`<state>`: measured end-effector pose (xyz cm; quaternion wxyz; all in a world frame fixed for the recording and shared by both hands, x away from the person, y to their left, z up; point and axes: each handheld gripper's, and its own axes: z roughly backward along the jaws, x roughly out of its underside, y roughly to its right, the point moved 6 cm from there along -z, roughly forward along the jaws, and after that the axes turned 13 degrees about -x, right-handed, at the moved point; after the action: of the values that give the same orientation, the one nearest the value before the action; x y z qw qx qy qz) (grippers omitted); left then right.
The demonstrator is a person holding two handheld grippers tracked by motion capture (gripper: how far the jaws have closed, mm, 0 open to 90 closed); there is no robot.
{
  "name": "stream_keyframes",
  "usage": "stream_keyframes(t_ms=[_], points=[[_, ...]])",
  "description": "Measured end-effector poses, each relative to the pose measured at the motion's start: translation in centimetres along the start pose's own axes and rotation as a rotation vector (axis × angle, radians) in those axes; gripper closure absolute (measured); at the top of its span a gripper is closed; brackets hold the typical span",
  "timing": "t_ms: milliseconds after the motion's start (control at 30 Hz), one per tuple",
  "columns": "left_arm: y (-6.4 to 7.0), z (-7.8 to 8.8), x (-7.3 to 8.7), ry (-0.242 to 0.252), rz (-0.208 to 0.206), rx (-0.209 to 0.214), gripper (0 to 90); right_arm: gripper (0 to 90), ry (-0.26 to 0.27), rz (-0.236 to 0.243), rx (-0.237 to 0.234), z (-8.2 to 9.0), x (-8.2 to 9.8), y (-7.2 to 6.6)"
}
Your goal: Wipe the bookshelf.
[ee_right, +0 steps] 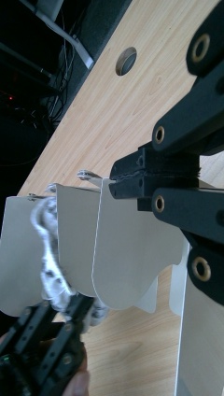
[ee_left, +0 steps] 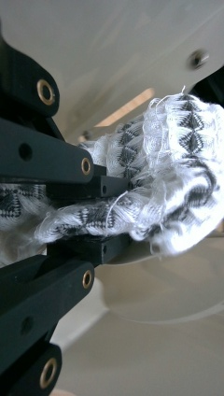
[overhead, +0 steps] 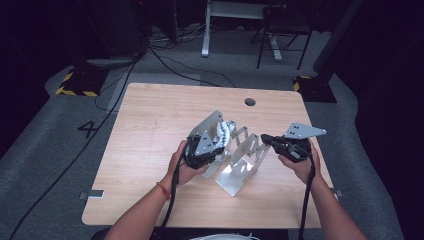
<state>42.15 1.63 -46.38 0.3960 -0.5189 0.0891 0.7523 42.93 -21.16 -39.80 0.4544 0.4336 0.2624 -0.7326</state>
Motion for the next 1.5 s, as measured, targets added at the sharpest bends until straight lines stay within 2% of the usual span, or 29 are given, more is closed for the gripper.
stream_keyframes(t_ms=[100, 233, 267, 400, 467, 567, 600, 767, 867, 1000, 1067, 1233, 1367, 1500], points=[[0.2, -0.1, 1.0, -0.039, -0.019, 0.003, 77.0, 89.9, 0.0, -0.001, 0.0, 0.0, 0.0, 0.0], [0.3, -0.5, 2.5, -0.095, -0.064, 0.0, 76.9, 89.9, -0.001, 0.003, -0.003, 0.0, 0.0, 0.0], [0.3, -0.6, 2.9, -0.104, -0.063, 0.004, 77.0, 89.9, -0.001, 0.003, -0.004, 0.0, 0.0, 0.0], [0.4, -0.9, 4.8, -0.177, -0.096, 0.006, 77.0, 89.9, -0.001, 0.005, -0.004, 0.0, 0.0, 0.0], [0.5, -0.9, 5.8, -0.205, -0.094, 0.017, 77.0, 89.9, 0.0, 0.004, -0.005, 0.0, 0.0, 0.0], [1.0, -0.6, 7.2, -0.253, -0.133, 0.023, 77.0, 89.9, -0.002, 0.006, -0.007, 0.0, 0.0, 0.0], [1.1, -0.4, 7.6, -0.266, -0.128, 0.029, 77.0, 89.9, -0.003, 0.005, -0.008, 0.0, 0.0, 0.0], [0.8, 0.3, 8.2, -0.271, -0.119, 0.03, 76.9, 89.9, -0.004, 0.004, -0.007, 0.0, 0.0, 0.0], [0.4, 0.1, 7.5, -0.244, -0.083, 0.005, 76.9, 89.9, -0.002, 0.003, -0.007, 0.0, 0.0, 0.0], [-0.1, 0.3, 5.3, -0.171, -0.05, -0.022, 77.0, 89.9, -0.001, 0.004, -0.005, 0.0, 0.0, 0.0], [-0.2, 0.8, 3.8, -0.116, -0.013, -0.028, 77.1, 89.9, 0.001, 0.0, -0.006, 0.0, 0.0, 0.0], [-0.5, 2.4, 0.0, 0.02, 0.006, -0.039, 77.1, 89.9, 0.002, 0.002, -0.005, 0.0, 0.0, 0.0], [-1.0, 3.0, -2.5, 0.086, -0.016, -0.036, 77.0, 89.9, 0.001, 0.002, -0.002, 0.0, 0.0, 0.0], [-2.3, 3.0, -3.8, 0.13, 0.022, -0.053, 76.9, 89.9, 0.003, 0.001, -0.005, 0.0, 0.0, 0.0]])
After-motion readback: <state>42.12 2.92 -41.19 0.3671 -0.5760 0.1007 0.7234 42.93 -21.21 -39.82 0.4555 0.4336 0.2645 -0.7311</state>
